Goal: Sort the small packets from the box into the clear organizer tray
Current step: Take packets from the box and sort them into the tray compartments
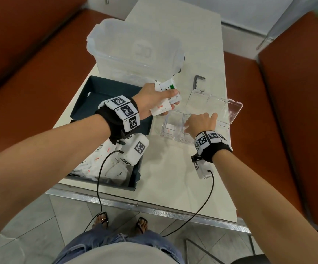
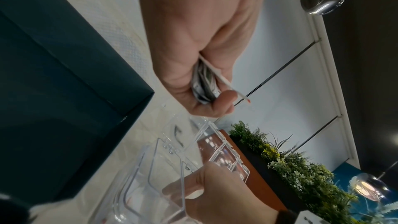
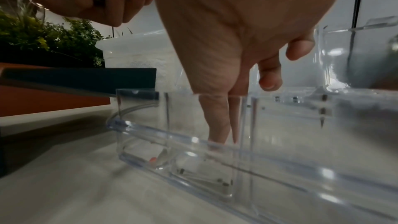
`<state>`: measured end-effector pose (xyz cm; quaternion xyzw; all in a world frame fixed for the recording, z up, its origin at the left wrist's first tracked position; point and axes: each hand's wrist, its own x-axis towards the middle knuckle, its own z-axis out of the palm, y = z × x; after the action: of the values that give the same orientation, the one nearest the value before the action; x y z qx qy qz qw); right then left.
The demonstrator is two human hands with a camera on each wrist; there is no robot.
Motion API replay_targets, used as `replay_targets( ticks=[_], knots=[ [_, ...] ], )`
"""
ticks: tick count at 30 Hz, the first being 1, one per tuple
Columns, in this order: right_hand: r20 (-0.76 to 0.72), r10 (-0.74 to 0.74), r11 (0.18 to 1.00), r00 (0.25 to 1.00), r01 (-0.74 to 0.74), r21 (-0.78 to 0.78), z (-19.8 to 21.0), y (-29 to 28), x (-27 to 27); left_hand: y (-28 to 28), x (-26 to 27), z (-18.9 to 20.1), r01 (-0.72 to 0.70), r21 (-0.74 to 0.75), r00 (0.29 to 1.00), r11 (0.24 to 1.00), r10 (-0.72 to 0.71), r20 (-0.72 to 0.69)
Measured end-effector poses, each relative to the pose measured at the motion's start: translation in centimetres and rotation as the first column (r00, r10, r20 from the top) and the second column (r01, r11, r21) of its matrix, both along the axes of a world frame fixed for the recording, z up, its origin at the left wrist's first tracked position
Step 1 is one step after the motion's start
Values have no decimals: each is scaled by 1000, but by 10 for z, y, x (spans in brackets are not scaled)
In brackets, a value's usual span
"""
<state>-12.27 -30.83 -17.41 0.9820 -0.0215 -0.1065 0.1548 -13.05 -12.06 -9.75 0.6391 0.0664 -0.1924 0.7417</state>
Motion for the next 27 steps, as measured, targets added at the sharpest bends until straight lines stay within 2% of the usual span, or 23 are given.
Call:
replay_targets(
  ticks=[7,13,18,21,22,23,25,27],
  knots=[
    [-27,111,994,993,-112,-17,4,-6,-1,3,0,1,24,-26,1000,999,-24,17],
    [-23,120,993,992,-121,-15,6,-7,-2,4,0,2,16,-30,1000,999,-16,13],
    [-40,117,991,992,-115,62,14,-7,-4,4,0,3,-1,-39,1000,999,1,-3],
    [52,100,979,994,-107,173,30,-8,-9,4,-1,4,-5,-63,1000,998,5,-6],
    [125,75,952,989,-109,285,38,-8,-11,4,-1,5,-9,-72,1000,997,9,-5],
    [199,25,887,980,-114,448,48,-5,-13,4,-2,6,-16,-77,1000,997,16,-4],
    [324,-119,650,939,-173,740,68,5,-20,1,-2,7,-43,-80,999,996,42,-4],
    [370,-246,460,896,-228,858,87,21,-28,-5,-2,9,-87,-66,996,994,87,-5]
  ],
)
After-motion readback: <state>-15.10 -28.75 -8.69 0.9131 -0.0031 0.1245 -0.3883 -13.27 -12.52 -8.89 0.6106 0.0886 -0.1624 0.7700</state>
